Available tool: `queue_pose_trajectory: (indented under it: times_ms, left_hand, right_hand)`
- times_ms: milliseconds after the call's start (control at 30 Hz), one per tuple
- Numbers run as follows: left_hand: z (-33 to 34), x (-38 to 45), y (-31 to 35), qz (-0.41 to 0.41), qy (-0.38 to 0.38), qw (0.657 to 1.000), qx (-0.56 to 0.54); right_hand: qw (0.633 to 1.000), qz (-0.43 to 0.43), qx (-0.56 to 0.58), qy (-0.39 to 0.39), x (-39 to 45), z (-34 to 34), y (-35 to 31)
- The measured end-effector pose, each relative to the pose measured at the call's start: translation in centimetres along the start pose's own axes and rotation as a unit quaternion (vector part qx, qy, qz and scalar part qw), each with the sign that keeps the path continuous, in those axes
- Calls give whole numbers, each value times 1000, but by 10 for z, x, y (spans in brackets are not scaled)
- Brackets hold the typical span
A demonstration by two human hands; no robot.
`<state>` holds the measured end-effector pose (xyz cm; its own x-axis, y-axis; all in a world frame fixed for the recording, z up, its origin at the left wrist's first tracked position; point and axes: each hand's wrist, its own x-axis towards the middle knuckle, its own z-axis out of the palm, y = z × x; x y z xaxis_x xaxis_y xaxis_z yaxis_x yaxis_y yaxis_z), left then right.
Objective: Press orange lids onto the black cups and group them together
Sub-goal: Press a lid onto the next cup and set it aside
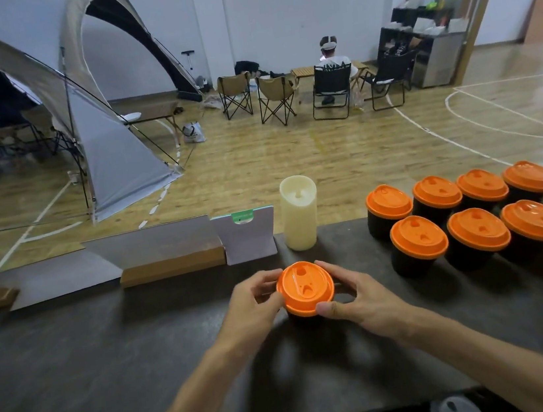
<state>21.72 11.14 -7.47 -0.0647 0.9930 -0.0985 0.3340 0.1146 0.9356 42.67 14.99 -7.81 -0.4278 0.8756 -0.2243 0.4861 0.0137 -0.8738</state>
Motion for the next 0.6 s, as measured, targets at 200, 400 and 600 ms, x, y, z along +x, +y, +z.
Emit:
queue_pose_trajectory:
  times_ms: [200,400,600]
  left_hand:
    - [-21,37,19,-47,-67,995,63]
    - [-19,66,37,-67,-128,978,150]
    - [-10,68,35,-85,-73,980,164]
  right_hand:
    - [1000,-1,-21,-7,4,-2,2]
    - [999,-10,-47,-18,6,-6,1]
    - [994,-20,-102,-26,6,-12,-8]
